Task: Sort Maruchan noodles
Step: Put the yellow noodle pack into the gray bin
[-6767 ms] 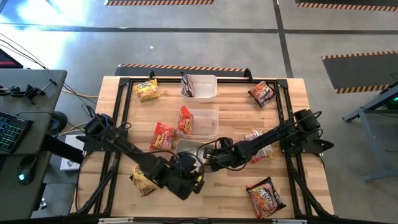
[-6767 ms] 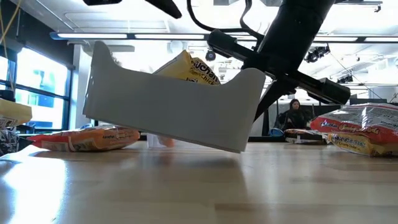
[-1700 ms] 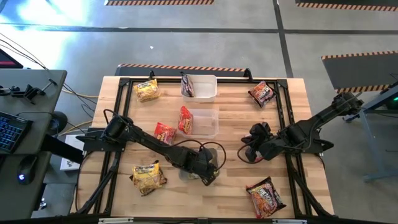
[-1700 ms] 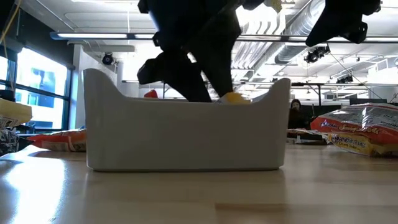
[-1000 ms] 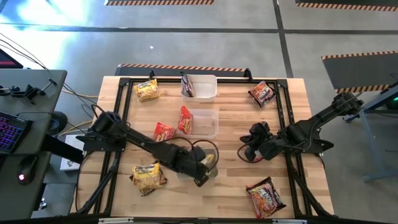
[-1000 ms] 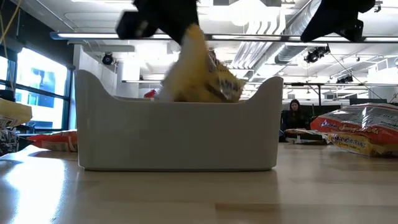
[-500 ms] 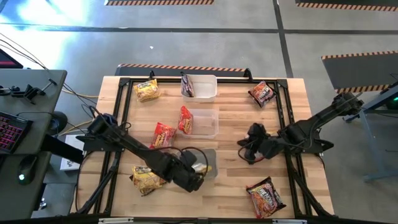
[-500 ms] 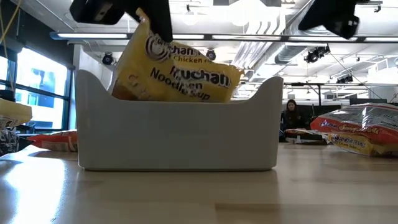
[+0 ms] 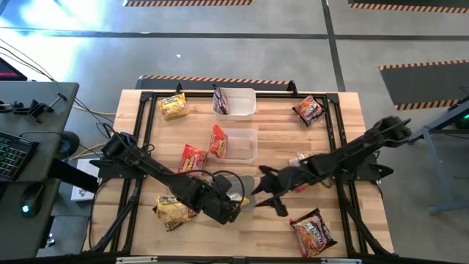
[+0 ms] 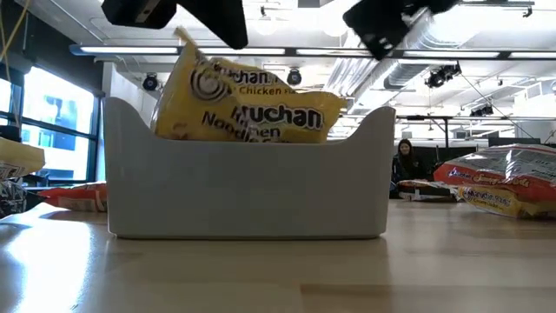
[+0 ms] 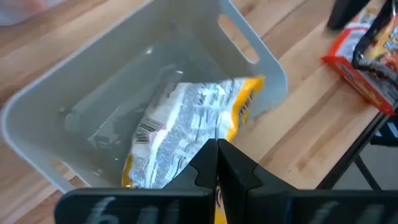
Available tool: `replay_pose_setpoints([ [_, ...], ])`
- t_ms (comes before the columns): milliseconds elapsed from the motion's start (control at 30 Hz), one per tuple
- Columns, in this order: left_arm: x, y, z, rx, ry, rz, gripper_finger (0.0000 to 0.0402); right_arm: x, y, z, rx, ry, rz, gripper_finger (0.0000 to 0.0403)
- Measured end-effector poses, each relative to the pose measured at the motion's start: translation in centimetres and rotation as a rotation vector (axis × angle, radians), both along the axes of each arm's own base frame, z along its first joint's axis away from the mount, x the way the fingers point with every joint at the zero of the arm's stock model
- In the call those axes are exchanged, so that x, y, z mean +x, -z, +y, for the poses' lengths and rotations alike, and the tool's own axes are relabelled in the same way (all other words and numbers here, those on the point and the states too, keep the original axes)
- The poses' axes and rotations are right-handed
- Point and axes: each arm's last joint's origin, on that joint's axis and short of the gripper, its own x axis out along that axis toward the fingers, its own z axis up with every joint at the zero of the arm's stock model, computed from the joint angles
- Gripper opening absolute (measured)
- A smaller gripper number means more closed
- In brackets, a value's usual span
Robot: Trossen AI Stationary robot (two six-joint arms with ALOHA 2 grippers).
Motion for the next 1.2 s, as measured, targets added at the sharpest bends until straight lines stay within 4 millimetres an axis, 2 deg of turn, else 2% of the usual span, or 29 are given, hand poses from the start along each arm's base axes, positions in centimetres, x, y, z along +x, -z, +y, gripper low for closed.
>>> replay_pose_setpoints([
  [133,-0.3,-1.0,0.3,0.006,-0.029,-0.045,0.0000,1.7,1.8,-0.7,0.023,-0.018,0.006,0.0223],
  [367,-0.3,-1.4,0.0,-0.054,-0.024,-0.060,0.0007,2.8,3.4,-1.5,0.059,-0.035,0.050,0.0214],
  [500,0.4,-1.9,-0.4,-0.072,0.095,-0.123,0.0042,2.8,3.4,-1.5,0.060,-0.033,0.048,0.0205],
  [700,1.1,-1.9,0.5,-0.006,0.178,-0.128,0.0123,2.7,3.1,-1.6,0.063,-0.016,0.048,0.0200],
  [933,1.8,-0.9,1.1,0.053,0.300,-0.068,0.0188,0.6,0.6,-2.4,0.026,0.030,0.068,0.0199],
  [1200,1.0,-0.3,1.3,0.071,0.369,0.045,0.0198,-4.4,-3.9,-4.3,-0.062,0.153,0.076,0.0199],
])
